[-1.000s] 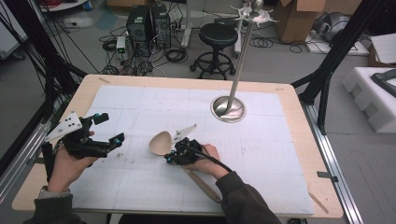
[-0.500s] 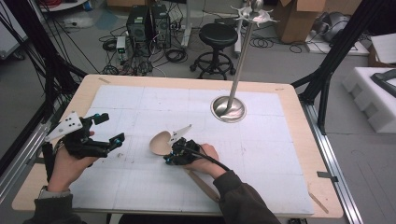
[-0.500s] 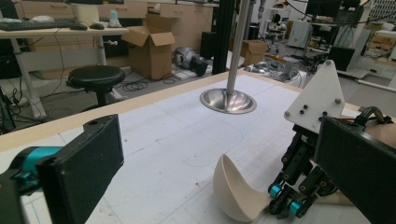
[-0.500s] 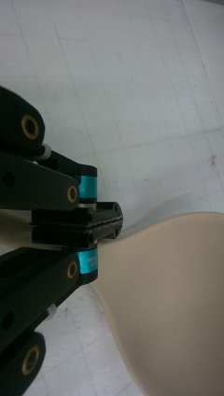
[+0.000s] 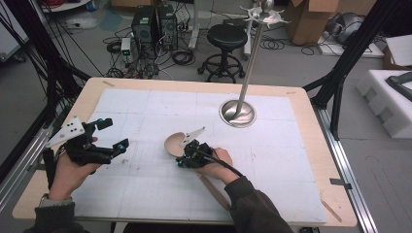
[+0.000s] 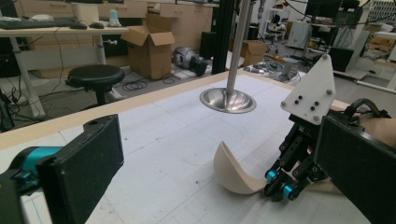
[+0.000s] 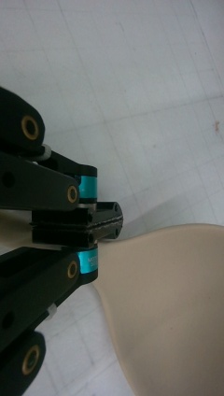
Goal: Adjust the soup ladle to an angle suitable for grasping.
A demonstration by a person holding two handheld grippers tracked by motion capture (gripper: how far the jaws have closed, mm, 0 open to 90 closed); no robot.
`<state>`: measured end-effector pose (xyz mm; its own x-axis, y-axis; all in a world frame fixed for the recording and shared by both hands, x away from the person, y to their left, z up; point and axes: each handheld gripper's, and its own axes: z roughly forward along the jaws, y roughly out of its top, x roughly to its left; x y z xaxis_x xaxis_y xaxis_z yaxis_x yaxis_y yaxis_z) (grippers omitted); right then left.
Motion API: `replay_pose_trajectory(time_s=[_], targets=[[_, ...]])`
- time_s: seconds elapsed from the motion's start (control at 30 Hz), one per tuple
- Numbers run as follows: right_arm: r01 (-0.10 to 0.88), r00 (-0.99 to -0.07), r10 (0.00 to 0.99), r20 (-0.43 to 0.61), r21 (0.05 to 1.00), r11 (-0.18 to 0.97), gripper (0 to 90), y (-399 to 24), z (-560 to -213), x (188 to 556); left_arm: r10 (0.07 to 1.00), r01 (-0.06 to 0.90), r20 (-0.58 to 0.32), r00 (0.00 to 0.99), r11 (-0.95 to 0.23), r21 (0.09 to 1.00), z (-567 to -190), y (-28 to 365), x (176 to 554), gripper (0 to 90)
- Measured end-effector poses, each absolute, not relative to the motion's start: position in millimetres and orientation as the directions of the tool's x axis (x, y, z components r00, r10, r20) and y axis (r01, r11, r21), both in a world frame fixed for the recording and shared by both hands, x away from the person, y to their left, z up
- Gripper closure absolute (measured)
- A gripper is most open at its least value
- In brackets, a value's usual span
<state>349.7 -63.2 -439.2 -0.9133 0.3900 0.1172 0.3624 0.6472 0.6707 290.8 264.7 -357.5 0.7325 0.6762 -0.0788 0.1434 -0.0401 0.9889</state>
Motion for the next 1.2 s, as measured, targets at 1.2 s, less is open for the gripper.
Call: replay_pose_trajectory(time_s=[1.2], targets=[[0.537, -0.752, 0.647, 0.129, 0.688, 0.488, 90.0, -171.7, -437.5, 361.4, 0.673, 0.156, -0.08, 0.736, -0.054, 0.986, -359.6, 261.4, 291.9, 1.8]])
